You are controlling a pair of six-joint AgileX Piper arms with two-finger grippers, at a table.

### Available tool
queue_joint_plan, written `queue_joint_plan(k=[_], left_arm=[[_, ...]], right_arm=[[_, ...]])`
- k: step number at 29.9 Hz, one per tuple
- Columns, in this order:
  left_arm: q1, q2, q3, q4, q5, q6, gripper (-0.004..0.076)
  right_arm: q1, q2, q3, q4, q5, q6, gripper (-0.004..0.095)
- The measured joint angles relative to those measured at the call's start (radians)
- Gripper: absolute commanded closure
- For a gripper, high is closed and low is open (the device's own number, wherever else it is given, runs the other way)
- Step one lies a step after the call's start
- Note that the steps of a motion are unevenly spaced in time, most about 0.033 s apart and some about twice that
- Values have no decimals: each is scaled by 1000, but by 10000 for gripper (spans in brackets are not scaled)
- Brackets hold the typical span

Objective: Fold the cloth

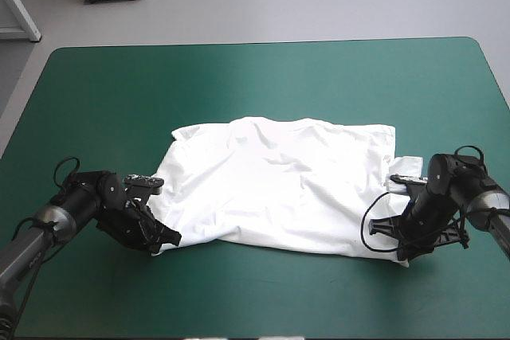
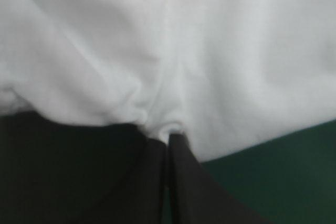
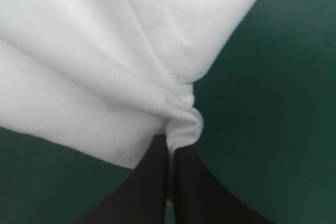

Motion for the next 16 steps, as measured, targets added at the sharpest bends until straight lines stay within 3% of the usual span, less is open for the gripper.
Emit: queue_joint_plan(k=[4,11,13,16], left_arm=[[0,-1,1,0,-1,1,662],[0,7,-61,3,78,10,353],[0,7,-104,4,117,13,300],[0,7,-189,12,173,15,295]], right_arm=[[0,0,0,0,-6,-2,807],[0,0,0,0,4,-4,342],[0,-3,-11,0,16,-4,317],[0,-23,-58,0,23,-4,368]])
